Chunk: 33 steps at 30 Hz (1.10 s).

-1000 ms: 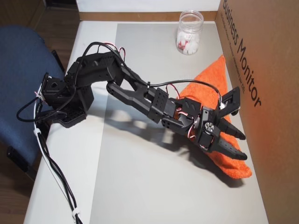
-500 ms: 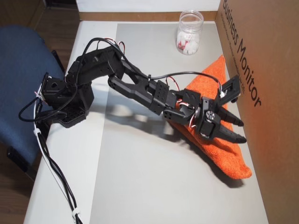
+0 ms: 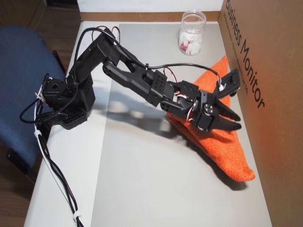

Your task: Fold the blanket.

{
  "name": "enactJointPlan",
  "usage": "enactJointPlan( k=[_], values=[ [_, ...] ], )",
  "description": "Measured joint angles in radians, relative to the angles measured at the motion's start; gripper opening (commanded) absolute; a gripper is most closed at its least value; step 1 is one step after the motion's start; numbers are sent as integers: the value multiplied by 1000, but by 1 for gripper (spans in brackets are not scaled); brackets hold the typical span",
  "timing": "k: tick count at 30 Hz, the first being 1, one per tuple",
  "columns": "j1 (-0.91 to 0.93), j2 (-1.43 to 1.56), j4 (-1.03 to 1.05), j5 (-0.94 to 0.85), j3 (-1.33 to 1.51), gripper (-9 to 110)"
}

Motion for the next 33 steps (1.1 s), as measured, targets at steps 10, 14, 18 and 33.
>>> enactJointPlan(
  k=[10, 14, 18, 33],
  values=[
    [-37, 155, 0, -3, 112, 3],
    [-40, 184, 0, -3, 135, 3],
    [-32, 242, 0, -5, 241, 3],
    [-89, 169, -244, -94, 410, 0]
  ],
)
